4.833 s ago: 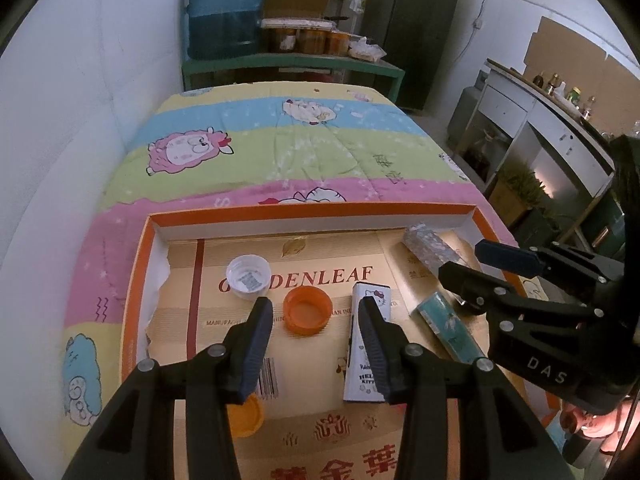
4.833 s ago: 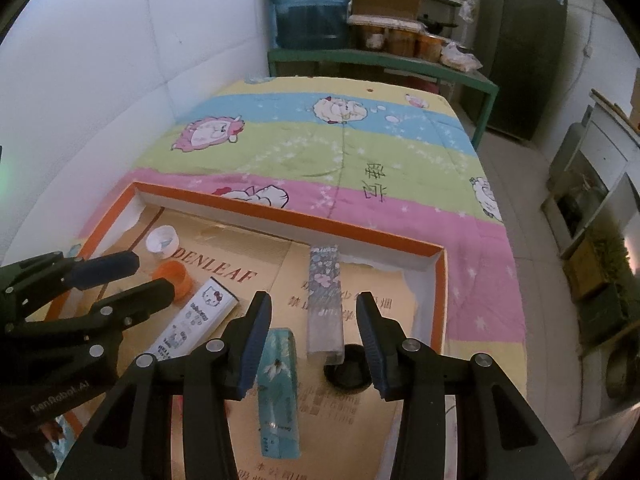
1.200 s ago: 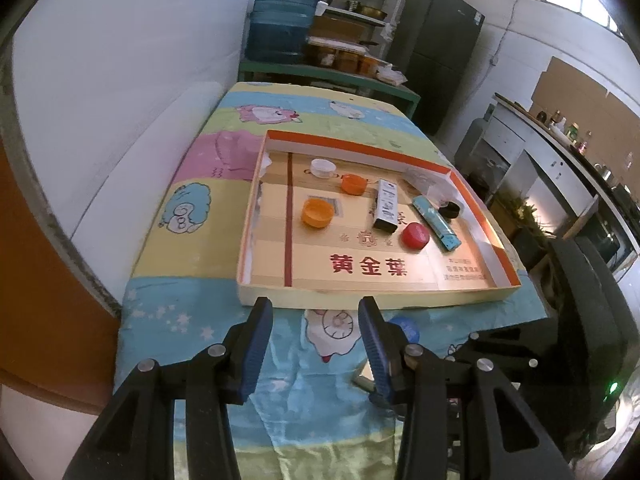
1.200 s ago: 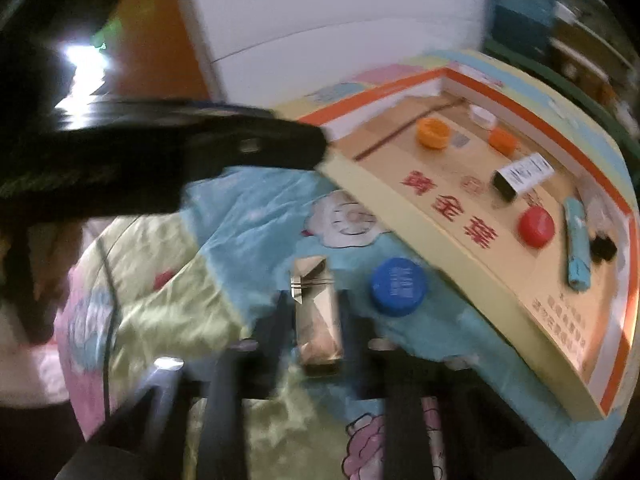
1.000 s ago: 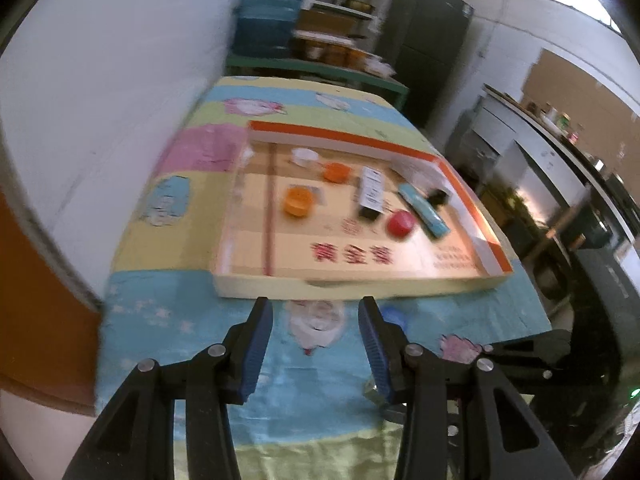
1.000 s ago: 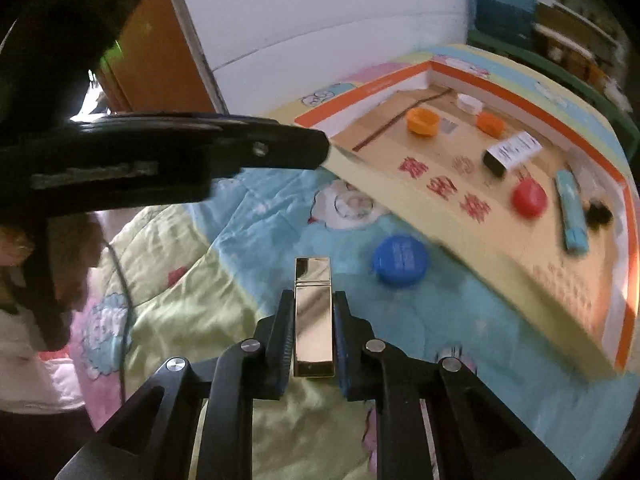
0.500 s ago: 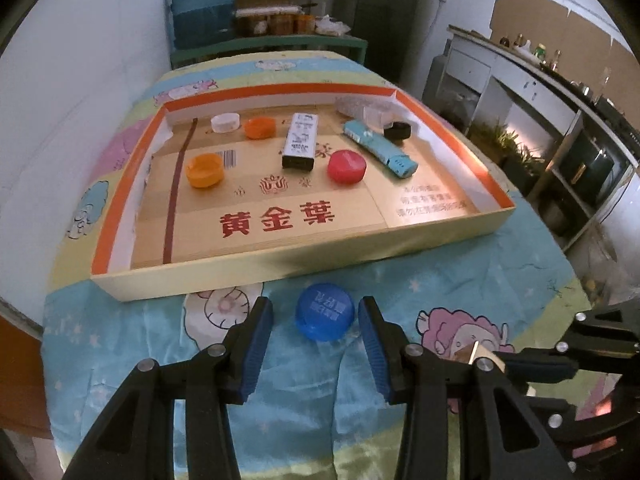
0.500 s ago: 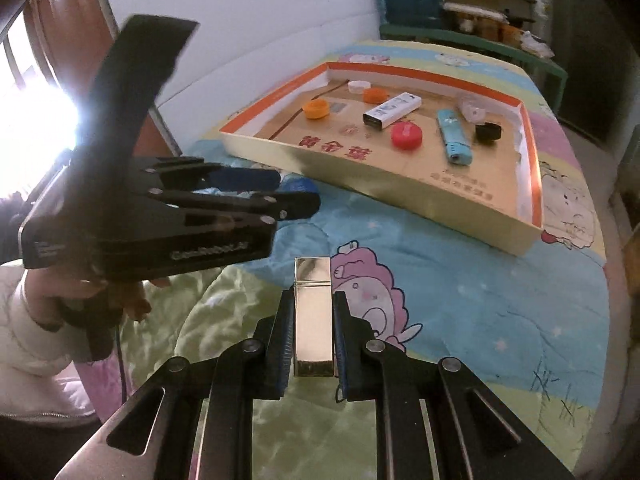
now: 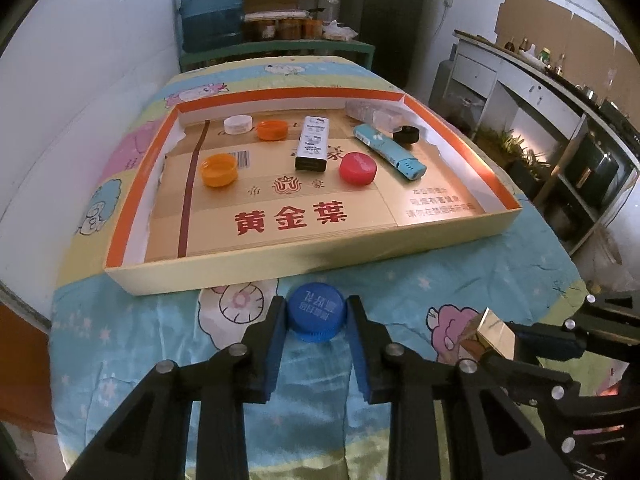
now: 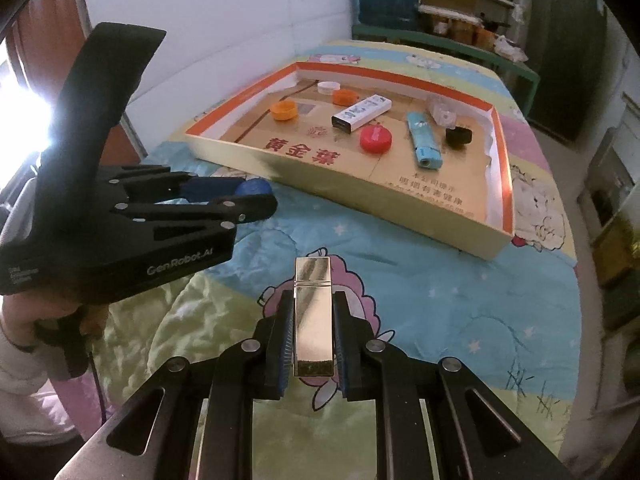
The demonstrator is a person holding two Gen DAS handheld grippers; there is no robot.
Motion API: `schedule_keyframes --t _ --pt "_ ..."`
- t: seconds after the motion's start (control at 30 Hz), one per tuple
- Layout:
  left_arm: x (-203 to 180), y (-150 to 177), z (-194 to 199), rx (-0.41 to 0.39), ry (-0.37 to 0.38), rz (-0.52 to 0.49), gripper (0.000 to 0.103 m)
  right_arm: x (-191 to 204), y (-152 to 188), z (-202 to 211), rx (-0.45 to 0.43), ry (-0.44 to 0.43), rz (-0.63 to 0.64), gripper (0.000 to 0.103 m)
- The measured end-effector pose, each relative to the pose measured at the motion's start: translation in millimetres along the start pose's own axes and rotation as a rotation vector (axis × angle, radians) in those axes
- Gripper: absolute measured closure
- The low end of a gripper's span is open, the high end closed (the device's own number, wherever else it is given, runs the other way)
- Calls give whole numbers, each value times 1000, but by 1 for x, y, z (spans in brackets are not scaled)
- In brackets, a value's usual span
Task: Organize rigid objects
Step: 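Grasp the blue cap with the left gripper while the right lifts the gold case, then carry the blue cap and gold case with both grippers into the box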
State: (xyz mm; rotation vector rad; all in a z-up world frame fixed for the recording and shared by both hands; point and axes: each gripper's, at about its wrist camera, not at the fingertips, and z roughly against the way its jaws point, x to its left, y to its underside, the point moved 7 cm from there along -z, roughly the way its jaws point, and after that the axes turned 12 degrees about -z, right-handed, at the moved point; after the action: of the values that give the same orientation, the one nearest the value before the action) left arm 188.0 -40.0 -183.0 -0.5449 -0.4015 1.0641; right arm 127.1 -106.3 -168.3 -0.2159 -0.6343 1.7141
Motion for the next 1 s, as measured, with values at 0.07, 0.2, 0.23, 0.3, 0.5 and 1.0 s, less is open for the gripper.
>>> schedule_keyframes --t 0.07,0.2,0.23,0.3,0.5,1.0 --pt "2 -1 5 -14 5 10 73 2 -2 1 -7 13 10 85" --pt "6 -7 19 -49 11 26 73 6 -9 5 -25 28 25 85" --pt "7 -10 23 -58 9 29 73 7 -11 7 -29 28 27 85" --pt "12 -15 31 -80 8 40 73 9 -16 9 -39 31 34 85" --pt "27 -34 52 -130 -8 60 73 13 -33 16 -67 35 45 85" --pt "53 -78 53 -175 -23 109 73 -11 -107 23 -176 39 -46 85"
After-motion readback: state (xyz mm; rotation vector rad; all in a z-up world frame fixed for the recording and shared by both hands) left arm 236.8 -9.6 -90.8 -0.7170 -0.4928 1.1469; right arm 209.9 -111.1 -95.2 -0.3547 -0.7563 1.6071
